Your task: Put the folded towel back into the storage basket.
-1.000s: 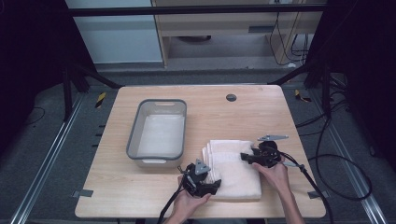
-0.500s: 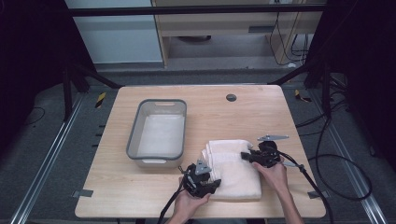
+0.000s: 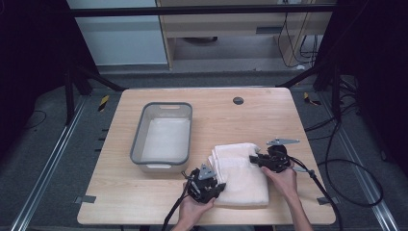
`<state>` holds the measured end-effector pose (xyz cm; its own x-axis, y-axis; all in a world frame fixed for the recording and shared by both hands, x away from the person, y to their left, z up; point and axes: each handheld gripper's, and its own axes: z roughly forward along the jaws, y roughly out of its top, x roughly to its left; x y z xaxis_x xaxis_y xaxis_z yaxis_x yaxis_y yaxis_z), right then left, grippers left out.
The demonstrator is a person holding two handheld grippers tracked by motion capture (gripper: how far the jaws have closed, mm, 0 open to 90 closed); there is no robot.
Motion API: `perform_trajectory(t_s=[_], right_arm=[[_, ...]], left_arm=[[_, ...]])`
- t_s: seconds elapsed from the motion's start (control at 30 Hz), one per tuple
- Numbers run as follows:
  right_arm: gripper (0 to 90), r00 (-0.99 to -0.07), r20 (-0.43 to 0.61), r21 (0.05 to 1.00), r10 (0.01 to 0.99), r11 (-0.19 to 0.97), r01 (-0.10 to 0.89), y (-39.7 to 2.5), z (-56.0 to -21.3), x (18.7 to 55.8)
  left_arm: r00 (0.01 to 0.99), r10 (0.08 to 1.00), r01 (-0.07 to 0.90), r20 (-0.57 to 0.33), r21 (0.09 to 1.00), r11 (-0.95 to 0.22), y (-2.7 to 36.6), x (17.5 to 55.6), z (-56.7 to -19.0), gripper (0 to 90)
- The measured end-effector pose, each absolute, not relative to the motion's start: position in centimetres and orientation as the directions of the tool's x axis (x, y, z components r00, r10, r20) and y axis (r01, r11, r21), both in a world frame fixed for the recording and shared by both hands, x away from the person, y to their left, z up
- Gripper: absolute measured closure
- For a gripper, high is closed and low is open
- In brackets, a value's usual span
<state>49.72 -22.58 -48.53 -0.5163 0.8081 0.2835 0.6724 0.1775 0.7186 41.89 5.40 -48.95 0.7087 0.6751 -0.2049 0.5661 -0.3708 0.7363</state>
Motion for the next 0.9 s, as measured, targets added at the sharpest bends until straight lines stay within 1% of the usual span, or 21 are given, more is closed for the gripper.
perform_trajectory(t_s=[0.07,0.23,0.47,0.9], right_arm=[[72.7,-0.524,0.269,0.728,0.808,0.186,0.66,-22.6,-48.3,49.6],[73.1,-0.532,0.279,0.738,0.799,0.176,0.651,-22.5,-47.4,49.1],[73.1,-0.554,0.258,0.771,0.791,0.177,0.612,-22.2,-46.3,48.5],[73.0,-0.567,0.241,0.806,0.787,0.163,0.569,-21.9,-44.6,47.9]], left_arm=[[0.709,0.675,0.564,-0.204,0.738,-0.37,5.5,41.8,-48.8,73.6],[0.718,0.673,0.544,-0.18,0.747,-0.382,5.9,41.5,-48.3,73.7],[0.717,0.676,0.53,-0.17,0.763,-0.37,6.8,41.3,-47.2,73.8],[0.725,0.676,0.491,-0.132,0.788,-0.372,7.2,40.8,-45.5,73.9]])
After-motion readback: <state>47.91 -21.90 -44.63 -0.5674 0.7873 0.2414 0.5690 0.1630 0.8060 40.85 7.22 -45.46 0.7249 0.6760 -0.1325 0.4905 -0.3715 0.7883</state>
